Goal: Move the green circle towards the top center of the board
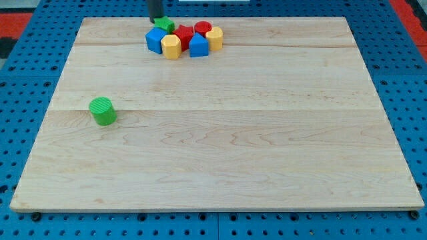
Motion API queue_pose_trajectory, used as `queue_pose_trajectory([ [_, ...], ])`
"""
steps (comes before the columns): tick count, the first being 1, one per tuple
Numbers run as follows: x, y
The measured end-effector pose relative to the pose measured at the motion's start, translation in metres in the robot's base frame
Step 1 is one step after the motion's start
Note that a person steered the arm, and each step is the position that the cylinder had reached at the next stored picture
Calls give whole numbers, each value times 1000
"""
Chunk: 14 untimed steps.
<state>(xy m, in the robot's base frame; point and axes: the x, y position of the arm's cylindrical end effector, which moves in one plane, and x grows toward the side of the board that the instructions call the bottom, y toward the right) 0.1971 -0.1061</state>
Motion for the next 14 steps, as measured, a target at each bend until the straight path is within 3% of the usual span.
queue_pose_trajectory([
  [1,2,1],
  [2,18,-105],
  [3,92,-161],
  [4,178,-77],
  [5,227,15],
  [6,298,-15],
  [7,285,-122],
  [8,239,-114],
  [9,255,-112],
  [10,297,-125],
  [11,293,-72],
  [14,162,-102],
])
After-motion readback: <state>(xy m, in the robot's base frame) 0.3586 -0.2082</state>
